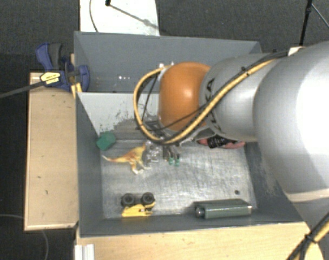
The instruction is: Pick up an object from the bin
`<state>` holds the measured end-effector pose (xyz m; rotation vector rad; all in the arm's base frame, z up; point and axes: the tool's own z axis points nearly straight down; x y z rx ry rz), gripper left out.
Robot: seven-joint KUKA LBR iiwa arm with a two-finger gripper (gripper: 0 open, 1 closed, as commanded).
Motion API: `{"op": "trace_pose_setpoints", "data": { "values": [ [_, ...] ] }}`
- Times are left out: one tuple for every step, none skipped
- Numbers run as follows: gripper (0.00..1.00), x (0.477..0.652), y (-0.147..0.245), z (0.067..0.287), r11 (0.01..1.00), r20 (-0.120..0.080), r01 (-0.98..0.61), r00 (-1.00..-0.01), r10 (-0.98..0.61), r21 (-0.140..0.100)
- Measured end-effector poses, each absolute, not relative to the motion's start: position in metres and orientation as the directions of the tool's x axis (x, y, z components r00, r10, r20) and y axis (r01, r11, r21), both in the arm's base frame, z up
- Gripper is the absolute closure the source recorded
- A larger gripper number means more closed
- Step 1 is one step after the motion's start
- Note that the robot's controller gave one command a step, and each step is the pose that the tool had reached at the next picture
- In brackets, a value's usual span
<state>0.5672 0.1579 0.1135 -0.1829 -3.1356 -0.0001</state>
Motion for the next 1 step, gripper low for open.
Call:
{"op": "trace_pose_setpoints", "data": {
  "values": [
    [1.0, 0.5711, 0.1557, 0.1335, 0.994, -0.004, 0.113, -0.994, 0.113, 0.002]
  ]
}}
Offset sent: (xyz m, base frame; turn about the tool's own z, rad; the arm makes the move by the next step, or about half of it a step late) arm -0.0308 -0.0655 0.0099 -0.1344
